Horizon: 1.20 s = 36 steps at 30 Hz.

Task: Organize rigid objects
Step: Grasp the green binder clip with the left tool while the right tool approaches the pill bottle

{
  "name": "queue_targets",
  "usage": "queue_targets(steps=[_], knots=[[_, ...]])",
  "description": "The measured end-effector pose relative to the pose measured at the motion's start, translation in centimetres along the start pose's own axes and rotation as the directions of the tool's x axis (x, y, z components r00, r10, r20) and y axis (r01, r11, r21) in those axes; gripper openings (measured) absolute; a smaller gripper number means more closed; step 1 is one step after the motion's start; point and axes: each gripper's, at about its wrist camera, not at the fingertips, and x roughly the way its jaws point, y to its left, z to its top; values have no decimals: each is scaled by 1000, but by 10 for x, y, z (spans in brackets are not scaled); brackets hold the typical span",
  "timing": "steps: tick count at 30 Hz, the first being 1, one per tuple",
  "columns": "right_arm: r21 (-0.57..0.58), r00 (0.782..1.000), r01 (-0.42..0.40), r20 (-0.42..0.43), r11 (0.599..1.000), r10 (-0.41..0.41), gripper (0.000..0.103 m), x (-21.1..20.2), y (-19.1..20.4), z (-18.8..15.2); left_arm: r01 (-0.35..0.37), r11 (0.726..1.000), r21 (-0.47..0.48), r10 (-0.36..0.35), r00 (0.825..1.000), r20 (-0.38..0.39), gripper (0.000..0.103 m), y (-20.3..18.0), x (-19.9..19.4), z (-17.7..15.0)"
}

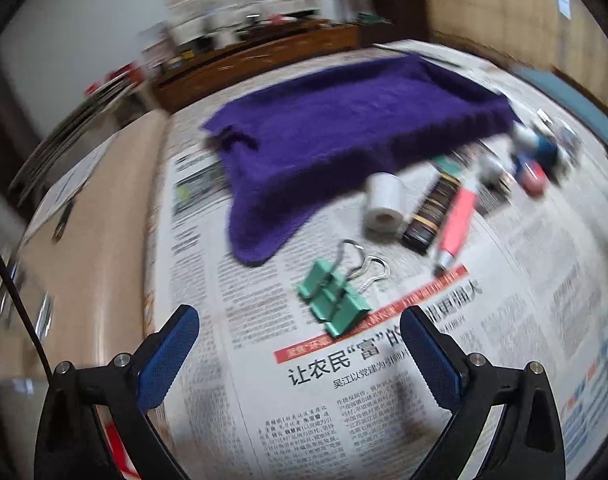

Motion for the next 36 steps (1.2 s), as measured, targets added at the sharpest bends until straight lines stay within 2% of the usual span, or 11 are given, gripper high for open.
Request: queue_targets(steps=[2,4,5,7,9,14,19,22,25,28,36], knots=[[14,1000,-1,-17,1000,2,103,5,-3,-2,1,991,135,-2,1000,6,99,-4,4,1],[19,1000,6,-27,1000,-5,103,9,-4,-3,32,981,193,-35,999,15,96,-2,6,1],[18,1000,9,-29,1000,-9,103,9,-4,-4,72,976,205,-76,997,9,94,-1,6,2],[15,999,21,-31,1000,-20,103,10,-3,-5,175,961,216,-180,984,2,78,7,9,3],[10,999,26,-36,1000,-26,103,11,-2,-6,234,942,242,-236,972,-24,75,12,15,3],[19,999,25,-42,1000,-24,103,14,-2,-7,266,906,328,-278,960,-10,73,17,25,4],[18,997,50,-59,999,-49,103,22,-3,-8,353,844,404,-379,925,-18,57,15,26,6],[23,997,45,-71,999,-44,103,26,-3,-9,375,827,419,-402,915,-26,56,15,26,9],[14,995,48,-83,999,-47,103,30,-1,-11,405,816,413,-431,902,-34,43,14,24,7],[3,996,48,-79,999,-48,103,30,1,-12,375,844,384,-406,914,-1,43,11,22,4],[-18,997,53,-49,998,-54,103,24,-5,-5,232,967,106,-239,969,56,43,-12,11,-7]])
